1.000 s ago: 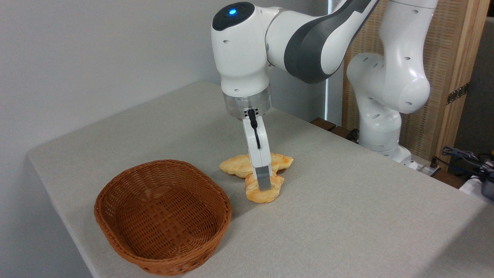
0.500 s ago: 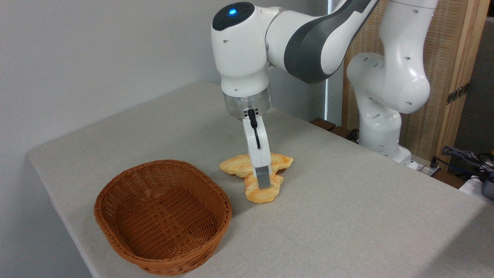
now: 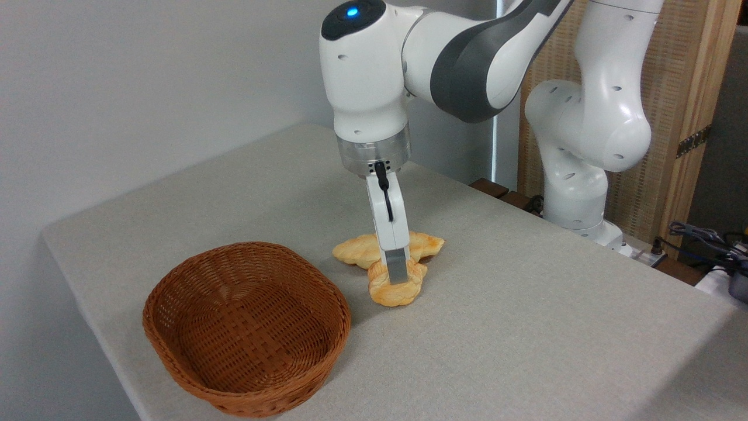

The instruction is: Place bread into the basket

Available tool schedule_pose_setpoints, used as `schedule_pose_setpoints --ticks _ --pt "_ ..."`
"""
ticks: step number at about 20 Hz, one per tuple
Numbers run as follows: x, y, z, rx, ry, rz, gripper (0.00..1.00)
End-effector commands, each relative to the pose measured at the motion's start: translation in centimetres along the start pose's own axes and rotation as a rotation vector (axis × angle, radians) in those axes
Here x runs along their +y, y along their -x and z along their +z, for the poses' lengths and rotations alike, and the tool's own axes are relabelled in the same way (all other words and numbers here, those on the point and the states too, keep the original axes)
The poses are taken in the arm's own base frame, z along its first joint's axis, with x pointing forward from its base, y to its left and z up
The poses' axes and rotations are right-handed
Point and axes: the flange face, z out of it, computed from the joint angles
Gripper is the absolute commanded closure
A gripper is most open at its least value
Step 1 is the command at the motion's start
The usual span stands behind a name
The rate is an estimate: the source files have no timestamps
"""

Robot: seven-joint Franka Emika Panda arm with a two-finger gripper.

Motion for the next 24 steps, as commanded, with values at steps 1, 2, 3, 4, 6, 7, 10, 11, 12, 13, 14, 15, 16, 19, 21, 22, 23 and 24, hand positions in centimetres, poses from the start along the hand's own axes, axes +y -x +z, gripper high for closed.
schedule_pose_setpoints --ticks 1,2,3,4,6,7,10,11,12,13,14,15,16,19,21,22,23,24 --pt "0.2 0.3 -2.9 0.033 0.004 0.009 0.65" --pt "0.2 0.1 -3.8 0.056 0.000 0.005 0.65" --pt "0.1 0.1 -4.7 0.074 -0.002 -0.002 0.65" --pt "-0.1 0.2 -5.6 0.092 -0.012 -0.010 0.65" --pt "-0.6 0.3 -7.5 0.132 -0.047 -0.030 0.64" --pt "-1.0 0.0 -7.9 0.151 -0.061 -0.035 0.64" --pt "-2.5 -0.6 -9.5 0.217 -0.124 -0.065 0.63" --pt "-3.1 -0.7 -9.5 0.222 -0.148 -0.079 0.63" --pt "-3.8 -0.8 -9.4 0.225 -0.174 -0.097 0.63" --pt "-4.3 -1.0 -9.4 0.229 -0.201 -0.125 0.63" --pt "-4.8 -1.3 -9.1 0.231 -0.217 -0.165 0.63" --pt "-5.3 -1.8 -8.9 0.238 -0.232 -0.209 0.63" --pt "-5.7 -2.5 -8.6 0.244 -0.241 -0.259 0.63" --pt "-6.1 -5.1 -7.8 0.248 -0.259 -0.342 0.63" --pt "-6.6 -5.6 -7.3 0.259 -0.272 -0.412 0.63" --pt "-6.9 -5.7 -6.9 0.258 -0.267 -0.441 0.63" --pt "-7.0 -5.8 -6.5 0.255 -0.261 -0.456 0.63" --pt "-7.1 -6.2 -6.2 0.254 -0.254 -0.463 0.60"
